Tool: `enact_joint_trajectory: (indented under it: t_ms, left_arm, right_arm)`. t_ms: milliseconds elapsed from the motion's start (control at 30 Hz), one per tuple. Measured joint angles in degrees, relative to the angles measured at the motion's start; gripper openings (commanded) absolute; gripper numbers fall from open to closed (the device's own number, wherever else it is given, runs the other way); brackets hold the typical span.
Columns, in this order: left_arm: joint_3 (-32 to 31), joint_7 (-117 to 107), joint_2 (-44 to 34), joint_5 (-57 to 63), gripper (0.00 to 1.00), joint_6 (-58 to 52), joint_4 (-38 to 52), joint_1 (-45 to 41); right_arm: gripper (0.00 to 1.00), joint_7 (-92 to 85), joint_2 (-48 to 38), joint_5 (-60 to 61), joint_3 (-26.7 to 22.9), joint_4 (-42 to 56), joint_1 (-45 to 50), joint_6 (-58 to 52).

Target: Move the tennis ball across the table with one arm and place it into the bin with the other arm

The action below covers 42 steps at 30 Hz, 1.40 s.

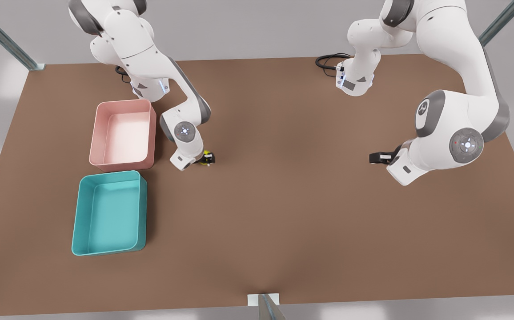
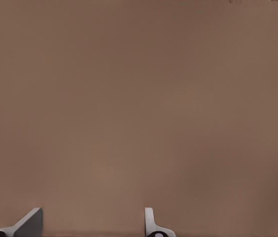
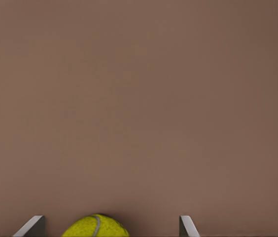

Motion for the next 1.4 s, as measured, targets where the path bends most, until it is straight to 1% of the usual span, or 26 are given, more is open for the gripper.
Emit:
enact_joint_trajectory:
  t_ms: [100,300,533,967,1033,1133,1167,1267,1333,1400]
  left_arm:
    - [0.00,-1.10,-0.09,0.01,1.00,-0.03,0.01,0.00]
    - [0.00,-2.83,-0.04,-0.02,1.00,-0.07,0.00,0.00]
    - [0.00,-4.24,0.47,-0.03,1.00,-0.04,0.00,0.06]
    - [0.00,-5.75,0.89,0.01,1.00,0.08,0.05,0.09]
    - [0.00,-5.90,0.89,0.03,1.00,0.14,0.08,0.09]
    - [0.00,-6.09,0.68,0.03,1.00,0.30,0.09,0.09]
    - [0.00,-6.14,0.66,0.03,1.00,0.33,0.09,0.09]
    - [0.00,-6.29,0.64,0.06,1.00,0.41,0.09,0.09]
    - [0.00,-6.38,0.73,0.08,1.00,0.46,0.09,0.09]
    - [0.00,-6.46,0.84,0.09,1.00,0.55,0.09,0.09]
  right_arm:
    - [1.00,2.27,0.35,0.01,1.33,-0.27,0.23,0.63]
    - [1.00,5.74,0.84,-0.08,1.68,-1.47,0.36,1.36]
    - [1.00,8.42,2.27,-0.09,3.42,-1.95,-0.04,1.83]
    - [1.00,11.23,4.09,-0.06,3.53,-3.39,-0.13,2.03]
    - [0.97,11.51,4.31,-0.07,3.53,-3.25,-0.22,2.02]
    - [0.97,11.88,4.35,-0.08,3.53,-2.46,-0.26,1.93]
    - [0.95,11.99,4.28,-0.09,3.53,-2.35,-0.26,1.89]
    - [0.67,12.18,4.18,0.01,3.54,-2.24,-0.27,1.84]
    - [0.60,12.08,4.23,0.25,3.54,-2.24,-0.37,1.92]
    - [0.58,11.92,4.26,0.46,3.55,-2.13,-0.42,2.01]
